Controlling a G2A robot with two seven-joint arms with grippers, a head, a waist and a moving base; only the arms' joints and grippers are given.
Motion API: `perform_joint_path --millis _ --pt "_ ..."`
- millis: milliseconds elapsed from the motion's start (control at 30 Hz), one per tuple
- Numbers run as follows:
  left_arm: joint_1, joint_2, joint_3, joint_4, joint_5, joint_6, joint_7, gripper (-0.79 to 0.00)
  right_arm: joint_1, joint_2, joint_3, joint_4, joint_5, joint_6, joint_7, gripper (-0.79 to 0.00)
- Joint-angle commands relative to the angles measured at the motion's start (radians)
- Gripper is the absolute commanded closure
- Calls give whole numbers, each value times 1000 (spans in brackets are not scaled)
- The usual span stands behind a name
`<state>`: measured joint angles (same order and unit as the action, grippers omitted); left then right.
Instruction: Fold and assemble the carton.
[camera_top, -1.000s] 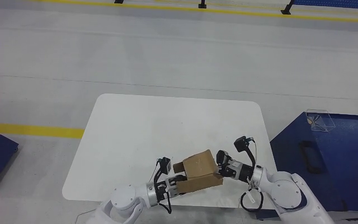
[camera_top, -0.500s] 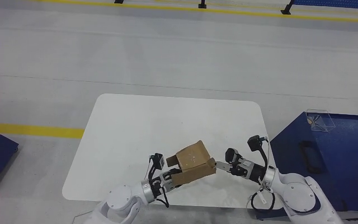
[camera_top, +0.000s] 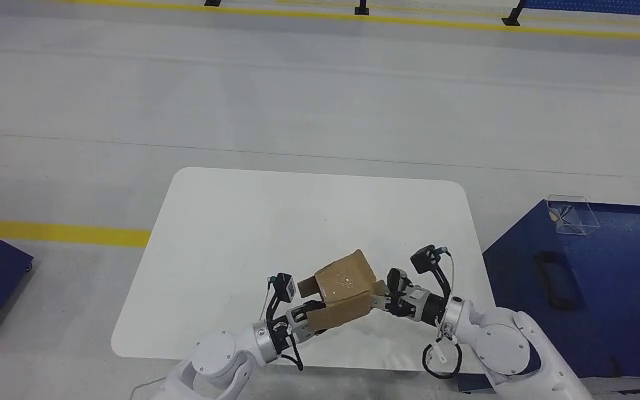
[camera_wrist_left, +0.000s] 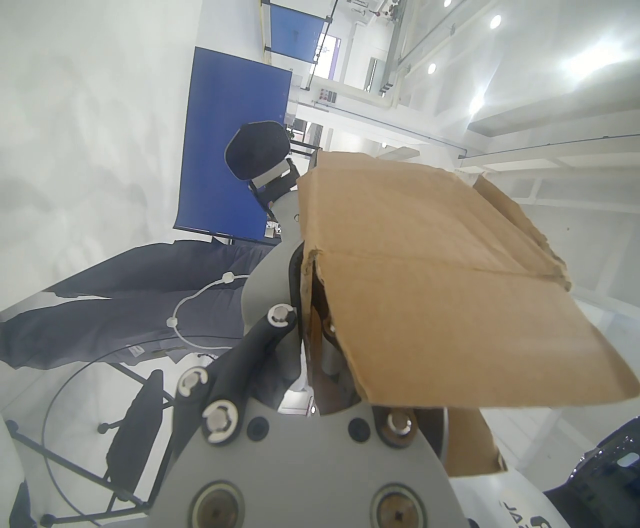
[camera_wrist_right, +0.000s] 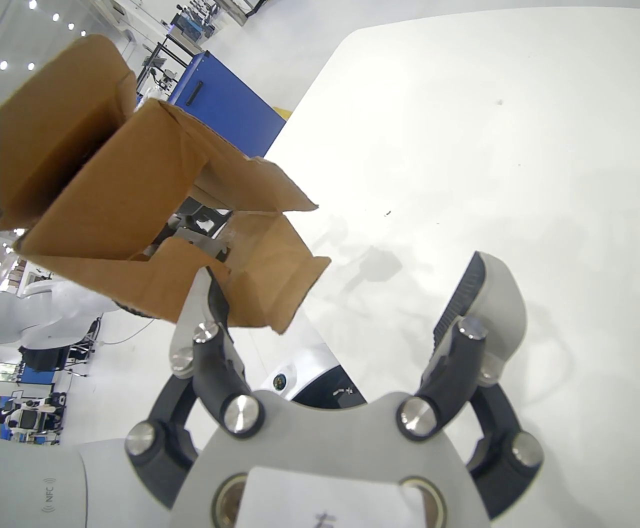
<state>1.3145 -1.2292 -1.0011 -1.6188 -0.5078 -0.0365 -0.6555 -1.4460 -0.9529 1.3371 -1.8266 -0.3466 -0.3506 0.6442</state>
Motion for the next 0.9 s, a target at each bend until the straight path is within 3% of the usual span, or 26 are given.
perform_joint_path --millis 0,300,600,867 --pt "0 0 -1 1 -3 4 -4 0 10 -3 -18 5 -6 1 -1 -785" --pt "-3 -2 -8 14 -16 12 10 0 11 -4 16 15 -9 -7 -66 -785" --pt "-2 -4 -3 9 -5 10 5 0 -8 -11 38 -36 -324 177 -292 -785" --pt "2 -4 4 1 19 6 -3 0 61 -30 -74 -16 -459 238 -277 -785"
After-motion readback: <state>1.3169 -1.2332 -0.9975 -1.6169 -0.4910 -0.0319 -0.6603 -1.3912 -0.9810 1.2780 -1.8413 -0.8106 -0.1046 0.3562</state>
